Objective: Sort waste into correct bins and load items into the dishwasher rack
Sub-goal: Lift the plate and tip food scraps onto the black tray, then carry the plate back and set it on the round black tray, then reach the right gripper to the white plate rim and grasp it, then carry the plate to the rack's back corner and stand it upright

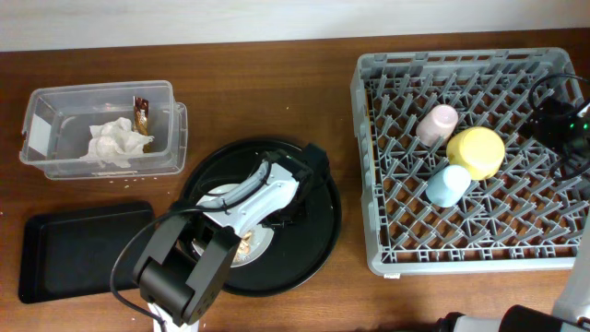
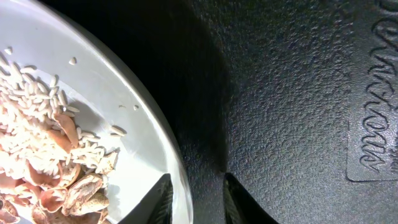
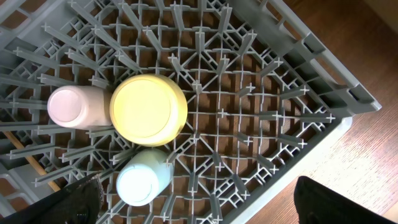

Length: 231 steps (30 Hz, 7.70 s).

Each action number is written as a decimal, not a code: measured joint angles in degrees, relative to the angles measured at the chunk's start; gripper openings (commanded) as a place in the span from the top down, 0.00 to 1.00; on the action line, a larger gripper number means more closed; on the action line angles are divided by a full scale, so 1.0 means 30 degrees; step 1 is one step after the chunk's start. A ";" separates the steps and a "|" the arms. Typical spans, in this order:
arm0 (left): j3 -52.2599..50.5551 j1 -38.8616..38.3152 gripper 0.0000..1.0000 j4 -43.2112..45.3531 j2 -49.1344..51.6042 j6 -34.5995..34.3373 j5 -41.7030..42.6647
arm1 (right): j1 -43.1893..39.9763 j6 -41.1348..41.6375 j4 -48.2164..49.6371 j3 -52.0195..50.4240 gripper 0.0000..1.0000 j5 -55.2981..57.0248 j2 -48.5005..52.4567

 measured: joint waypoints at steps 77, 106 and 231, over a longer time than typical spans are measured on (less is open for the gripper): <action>0.5654 3.1780 0.99 -1.0448 -0.2514 1.5336 2.4982 | 0.0000 0.0015 0.0000 0.0000 0.01 0.0000 0.0036; 0.5493 -0.1676 0.99 -0.4073 -0.1304 0.1945 0.1377 | 0.0000 0.0000 -0.0007 0.0000 0.01 0.0000 0.0073; 1.2138 1.7311 0.01 -1.0193 -0.4080 0.3606 0.0721 | 0.6914 -0.4663 -0.4860 -0.3002 0.01 -0.8327 -1.0936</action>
